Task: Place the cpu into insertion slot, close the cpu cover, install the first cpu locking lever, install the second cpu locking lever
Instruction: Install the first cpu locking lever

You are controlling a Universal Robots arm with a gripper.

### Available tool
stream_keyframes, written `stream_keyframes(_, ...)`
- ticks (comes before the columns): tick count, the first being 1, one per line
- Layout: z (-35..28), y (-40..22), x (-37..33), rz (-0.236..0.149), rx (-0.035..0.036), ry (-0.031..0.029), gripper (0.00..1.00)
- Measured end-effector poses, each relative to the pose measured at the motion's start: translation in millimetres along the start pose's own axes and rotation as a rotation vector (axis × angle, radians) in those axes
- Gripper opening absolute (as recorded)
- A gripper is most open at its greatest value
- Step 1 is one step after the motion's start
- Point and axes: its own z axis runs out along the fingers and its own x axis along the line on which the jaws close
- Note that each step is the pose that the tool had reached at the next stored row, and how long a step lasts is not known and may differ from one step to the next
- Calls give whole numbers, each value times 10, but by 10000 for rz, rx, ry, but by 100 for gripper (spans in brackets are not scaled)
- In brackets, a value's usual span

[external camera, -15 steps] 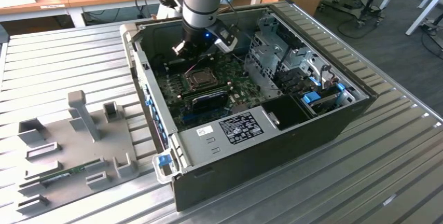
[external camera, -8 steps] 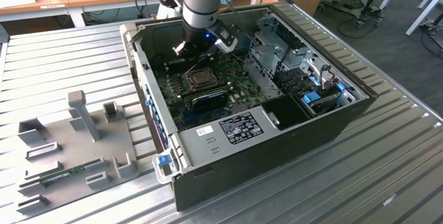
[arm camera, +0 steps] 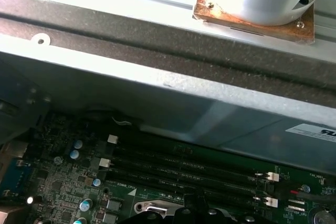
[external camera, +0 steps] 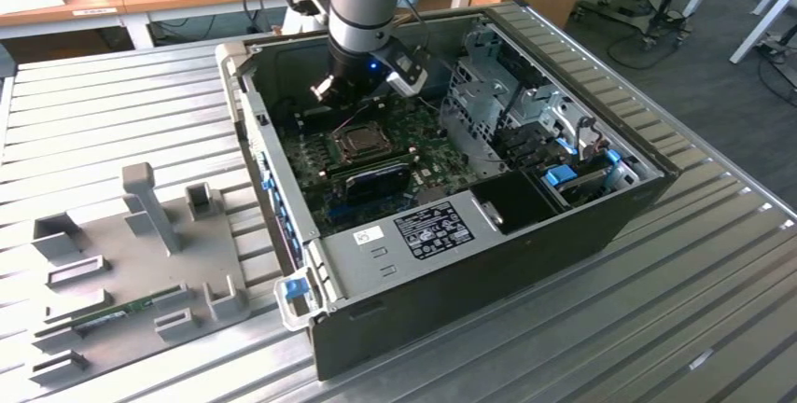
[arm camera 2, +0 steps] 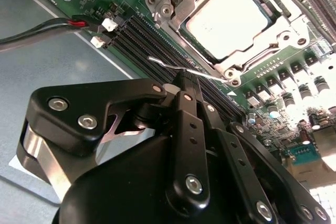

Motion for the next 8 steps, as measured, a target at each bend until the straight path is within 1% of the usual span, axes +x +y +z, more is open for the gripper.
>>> stream_keyframes(8,8,-3,-2,0,-1,0,10)
